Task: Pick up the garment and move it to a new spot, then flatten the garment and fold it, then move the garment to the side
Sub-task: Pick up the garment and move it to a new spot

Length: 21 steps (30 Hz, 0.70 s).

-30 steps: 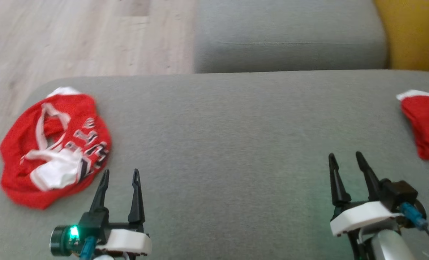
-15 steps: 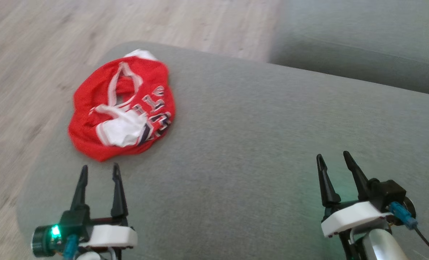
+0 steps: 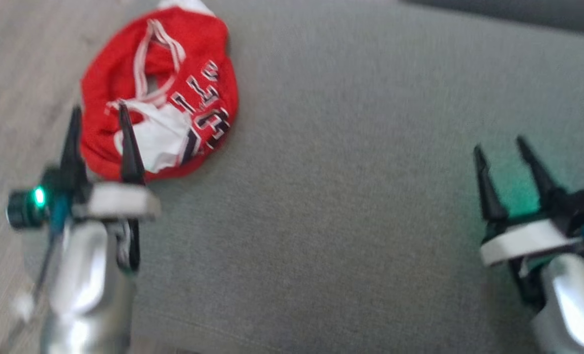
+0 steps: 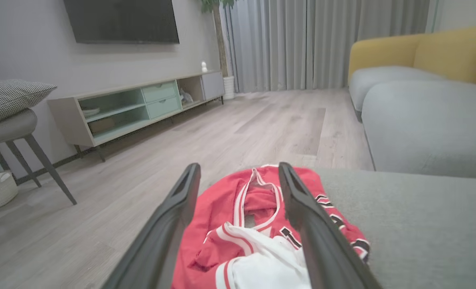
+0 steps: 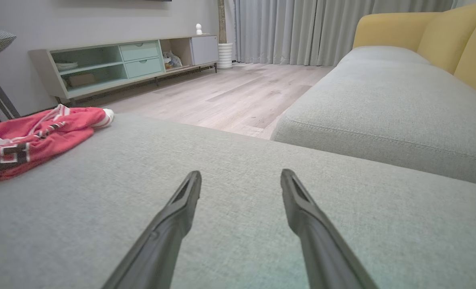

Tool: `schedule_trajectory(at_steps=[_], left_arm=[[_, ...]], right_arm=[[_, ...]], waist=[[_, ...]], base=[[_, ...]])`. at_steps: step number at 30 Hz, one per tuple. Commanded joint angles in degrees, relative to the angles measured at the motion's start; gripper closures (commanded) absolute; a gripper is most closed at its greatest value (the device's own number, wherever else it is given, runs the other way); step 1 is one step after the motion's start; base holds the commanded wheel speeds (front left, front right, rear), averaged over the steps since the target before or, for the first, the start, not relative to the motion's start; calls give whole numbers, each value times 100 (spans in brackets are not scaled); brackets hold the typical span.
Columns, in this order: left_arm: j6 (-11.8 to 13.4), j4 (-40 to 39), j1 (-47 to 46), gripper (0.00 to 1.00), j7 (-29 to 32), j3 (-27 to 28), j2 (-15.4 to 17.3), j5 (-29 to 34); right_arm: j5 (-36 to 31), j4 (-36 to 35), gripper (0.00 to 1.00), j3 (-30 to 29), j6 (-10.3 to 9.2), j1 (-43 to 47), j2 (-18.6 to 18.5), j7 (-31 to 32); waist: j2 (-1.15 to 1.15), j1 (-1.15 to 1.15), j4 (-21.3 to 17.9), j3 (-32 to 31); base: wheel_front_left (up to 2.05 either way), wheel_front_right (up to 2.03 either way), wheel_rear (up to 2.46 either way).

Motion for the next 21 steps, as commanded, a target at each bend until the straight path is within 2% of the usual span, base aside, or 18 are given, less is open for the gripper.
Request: schedule_trajectory(at_steps=[1,5,10,15,16,17,18,21], left_arm=[[13,72,-384,0,113,222,230,10],[8,1172,-1334,0,531,319,356,-129],[65,2469,-1906,0,997,559,438,-427],[64,3407,-2076,0,1264,691,601,-600],[-9,3501,-2085,5,1221,709,617,-645],[-60,3549,-2095,91,1099,735,646,-685],[-101,3588,-2105,100,963,729,705,-681],[-129,3572,-2165,100,384,669,884,-599]], right_arm=[[-50,-227,0,137,-5,-199,-139,-63],[-67,-354,0,200,-5,-384,-424,-63],[-70,-441,0,217,-5,-572,-637,-63],[-62,-439,0,234,-5,-718,-583,-63],[-63,-439,0,231,-5,-728,-548,-63],[-64,-436,0,226,-5,-728,-513,-63],[-62,-431,0,219,-5,-723,-478,-63],[-48,-401,0,175,-5,-681,-354,-63]], waist=[[0,-2,-225,687],[0,-2,-376,1142],[0,-2,-561,1481],[0,-2,-802,1496],[0,-2,-847,1468],[0,-2,-891,1436],[0,-2,-936,1403],[0,-2,-1068,1238]], base=[[0,0,0],[0,0,0],[0,0,0],[0,0,0],[0,0,0],[0,0,0],[0,0,0],[0,0,0]])
